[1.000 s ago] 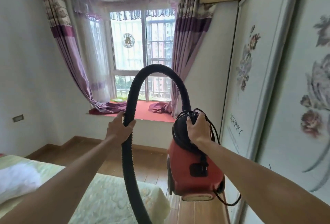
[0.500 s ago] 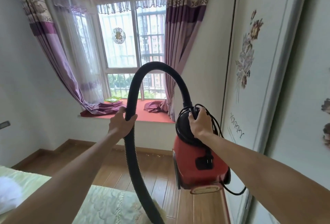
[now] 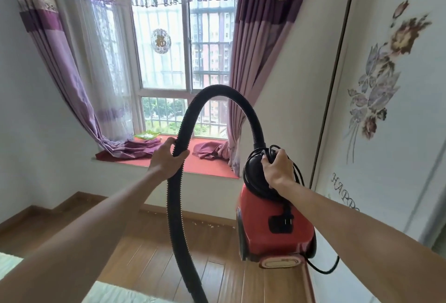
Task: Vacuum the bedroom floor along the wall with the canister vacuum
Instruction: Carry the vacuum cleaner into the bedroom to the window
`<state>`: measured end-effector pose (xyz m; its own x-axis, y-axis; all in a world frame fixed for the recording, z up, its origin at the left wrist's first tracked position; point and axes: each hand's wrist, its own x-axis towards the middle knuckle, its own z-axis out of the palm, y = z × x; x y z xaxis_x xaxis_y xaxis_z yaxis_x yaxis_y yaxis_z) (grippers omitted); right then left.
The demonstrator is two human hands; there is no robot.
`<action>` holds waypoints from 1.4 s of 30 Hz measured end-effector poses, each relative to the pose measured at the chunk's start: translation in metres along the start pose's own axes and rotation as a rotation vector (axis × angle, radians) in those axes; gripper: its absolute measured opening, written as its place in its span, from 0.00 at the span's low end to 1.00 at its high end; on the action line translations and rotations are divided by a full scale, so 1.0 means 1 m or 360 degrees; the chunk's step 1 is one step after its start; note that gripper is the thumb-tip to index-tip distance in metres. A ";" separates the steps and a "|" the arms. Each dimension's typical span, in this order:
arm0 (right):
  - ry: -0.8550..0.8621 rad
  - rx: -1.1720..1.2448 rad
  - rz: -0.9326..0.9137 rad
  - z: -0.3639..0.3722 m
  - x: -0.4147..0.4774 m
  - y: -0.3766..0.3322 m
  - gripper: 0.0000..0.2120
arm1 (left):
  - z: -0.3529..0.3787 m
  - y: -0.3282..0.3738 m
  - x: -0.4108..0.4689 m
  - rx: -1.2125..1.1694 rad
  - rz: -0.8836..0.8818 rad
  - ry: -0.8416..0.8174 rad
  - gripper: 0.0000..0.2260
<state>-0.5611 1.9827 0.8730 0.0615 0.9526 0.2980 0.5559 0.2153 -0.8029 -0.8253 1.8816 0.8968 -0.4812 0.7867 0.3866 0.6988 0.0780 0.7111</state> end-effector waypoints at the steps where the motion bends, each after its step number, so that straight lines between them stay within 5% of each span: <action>1: 0.0010 -0.0002 -0.0004 0.009 0.015 -0.004 0.14 | 0.001 -0.005 0.018 0.0003 0.0016 0.0003 0.18; 12: 0.0131 0.0215 -0.0107 0.085 0.141 -0.026 0.15 | 0.039 -0.044 0.166 0.0034 0.0058 0.0059 0.16; 28: -0.0287 0.0135 -0.0296 0.209 0.371 0.021 0.13 | 0.165 -0.069 0.345 0.0172 -0.0142 0.0345 0.17; 42: -0.0486 0.0211 -0.0410 0.316 0.455 -0.004 0.15 | 0.154 -0.127 0.420 0.0375 -0.0347 0.0430 0.15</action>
<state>-0.7976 2.4833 0.8490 -0.3250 0.8797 0.3471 0.4081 0.4615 -0.7877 -1.0346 2.2964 0.8781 -0.7308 0.5497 0.4047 0.6523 0.3876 0.6514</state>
